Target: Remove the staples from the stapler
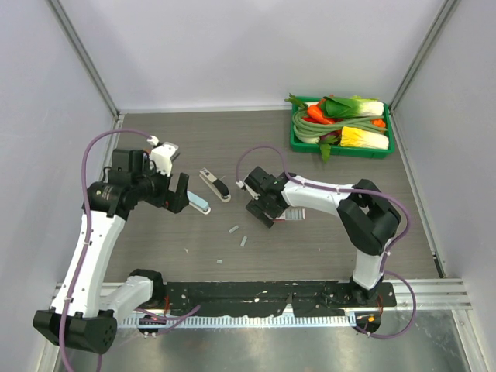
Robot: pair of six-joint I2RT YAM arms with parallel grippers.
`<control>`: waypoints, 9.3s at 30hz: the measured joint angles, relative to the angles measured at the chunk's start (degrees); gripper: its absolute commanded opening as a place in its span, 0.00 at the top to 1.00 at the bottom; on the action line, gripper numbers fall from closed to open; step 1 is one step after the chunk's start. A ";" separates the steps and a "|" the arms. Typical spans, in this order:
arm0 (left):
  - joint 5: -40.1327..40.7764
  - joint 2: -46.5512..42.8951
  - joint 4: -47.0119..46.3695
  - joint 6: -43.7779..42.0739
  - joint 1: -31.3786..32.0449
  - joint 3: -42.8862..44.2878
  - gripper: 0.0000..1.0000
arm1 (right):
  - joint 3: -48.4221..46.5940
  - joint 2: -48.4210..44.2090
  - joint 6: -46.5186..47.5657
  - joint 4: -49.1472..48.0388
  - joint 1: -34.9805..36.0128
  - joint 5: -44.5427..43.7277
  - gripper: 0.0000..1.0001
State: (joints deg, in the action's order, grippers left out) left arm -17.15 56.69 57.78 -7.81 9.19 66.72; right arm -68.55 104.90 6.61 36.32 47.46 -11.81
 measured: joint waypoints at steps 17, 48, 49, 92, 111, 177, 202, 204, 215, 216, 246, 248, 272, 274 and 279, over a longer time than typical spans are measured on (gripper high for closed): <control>0.02 1.55 0.35 -0.11 0.00 1.86 0.00 | -0.72 0.74 2.49 -0.24 -0.87 1.99 0.25; 0.52 0.55 0.48 -0.09 0.00 3.26 0.00 | -1.05 1.97 1.62 -6.14 0.44 18.91 0.44; 0.61 0.35 0.59 -0.11 0.00 3.26 0.00 | -1.01 1.97 1.64 -6.47 1.33 19.30 0.44; -0.17 17.14 -10.54 -1.73 22.25 -8.94 0.00 | 29.05 -37.55 -45.16 -7.56 3.41 -0.66 0.40; 3.08 35.28 -21.53 -5.11 31.67 -8.63 0.19 | 29.09 -43.52 -51.56 -9.73 -4.22 0.09 0.52; 9.64 36.24 -29.73 -8.50 36.24 -14.25 0.73 | 30.32 -45.40 -48.48 -12.68 -6.40 4.50 0.63; 10.21 38.05 -28.26 -7.02 36.52 -11.98 0.46 | 30.64 -45.40 -48.30 -13.60 -6.45 5.75 0.62; 10.27 38.82 -28.35 -7.04 36.52 -11.13 0.48 | 30.64 -45.40 -48.30 -13.60 -6.45 5.77 0.62; 10.60 40.13 -29.31 -7.48 36.48 -9.88 0.72 | 30.64 -44.92 -47.47 -13.62 -6.45 5.84 0.63; 10.58 40.13 -29.35 -7.50 36.48 -9.88 0.75 | 30.64 -44.85 -47.43 -13.62 -6.45 5.92 0.63; -20.83 18.62 -23.52 16.92 13.81 13.07 0.93 | 25.83 -49.75 -44.57 -29.59 -6.45 21.70 0.32; -26.93 18.62 -29.83 24.74 12.59 10.93 0.92 | 23.28 -49.35 -44.11 -31.23 -6.45 23.41 0.33; -42.88 11.87 -72.59 73.20 11.41 -4.44 0.90 | 13.14 -44.50 -47.08 -47.06 -6.45 33.03 0.49; -42.88 11.87 -73.16 73.77 11.41 -5.14 0.90 | 13.16 -44.50 -47.56 -48.00 -6.45 33.40 0.51; -42.86 11.85 -74.20 74.95 11.41 -5.97 0.90 | 13.16 -44.30 -48.96 -50.58 -6.45 34.29 0.53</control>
State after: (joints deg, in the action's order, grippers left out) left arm -60.01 68.53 -16.43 67.13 20.60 60.75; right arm -55.40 60.60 -42.35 -14.26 41.01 22.48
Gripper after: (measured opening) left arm 0.163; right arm 0.485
